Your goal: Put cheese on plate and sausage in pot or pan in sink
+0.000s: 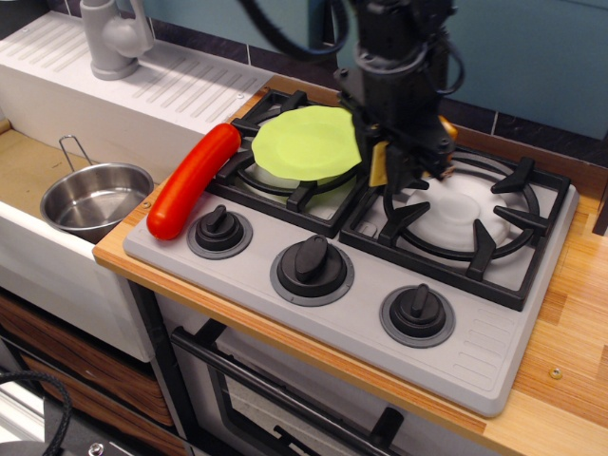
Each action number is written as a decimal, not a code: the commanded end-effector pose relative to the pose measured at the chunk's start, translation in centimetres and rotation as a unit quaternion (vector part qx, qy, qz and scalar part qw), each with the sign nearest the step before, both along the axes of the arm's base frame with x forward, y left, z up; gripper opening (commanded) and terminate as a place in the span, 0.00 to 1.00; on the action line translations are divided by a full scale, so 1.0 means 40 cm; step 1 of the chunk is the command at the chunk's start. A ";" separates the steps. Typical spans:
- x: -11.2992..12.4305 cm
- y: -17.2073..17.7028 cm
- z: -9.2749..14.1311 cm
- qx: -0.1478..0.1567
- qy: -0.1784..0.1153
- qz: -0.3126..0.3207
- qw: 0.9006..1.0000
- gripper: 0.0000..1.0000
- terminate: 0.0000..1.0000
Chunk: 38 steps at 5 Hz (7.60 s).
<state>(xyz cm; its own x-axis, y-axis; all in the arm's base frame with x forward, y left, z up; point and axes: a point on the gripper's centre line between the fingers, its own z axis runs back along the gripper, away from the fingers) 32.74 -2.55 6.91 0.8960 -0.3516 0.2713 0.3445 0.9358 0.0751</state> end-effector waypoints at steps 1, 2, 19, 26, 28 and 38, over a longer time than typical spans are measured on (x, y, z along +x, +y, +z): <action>0.037 0.088 0.085 0.005 -0.049 -0.030 0.998 0.00 0.00; 0.057 0.123 0.115 0.015 -0.047 -0.041 0.998 0.00 0.00; -0.108 0.218 0.129 0.069 -0.053 0.068 0.994 1.00 0.00; -0.146 0.328 -0.083 -0.036 -0.101 0.145 0.984 1.00 0.00; -0.143 0.338 -0.079 -0.048 -0.108 0.136 0.984 1.00 0.00; -0.047 0.386 -0.004 -0.114 -0.034 0.109 0.987 0.00 0.00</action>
<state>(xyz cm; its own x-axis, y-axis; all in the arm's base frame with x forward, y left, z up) 29.68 12.53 4.53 0.9433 -0.0707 0.3242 0.1336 0.9753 -0.1762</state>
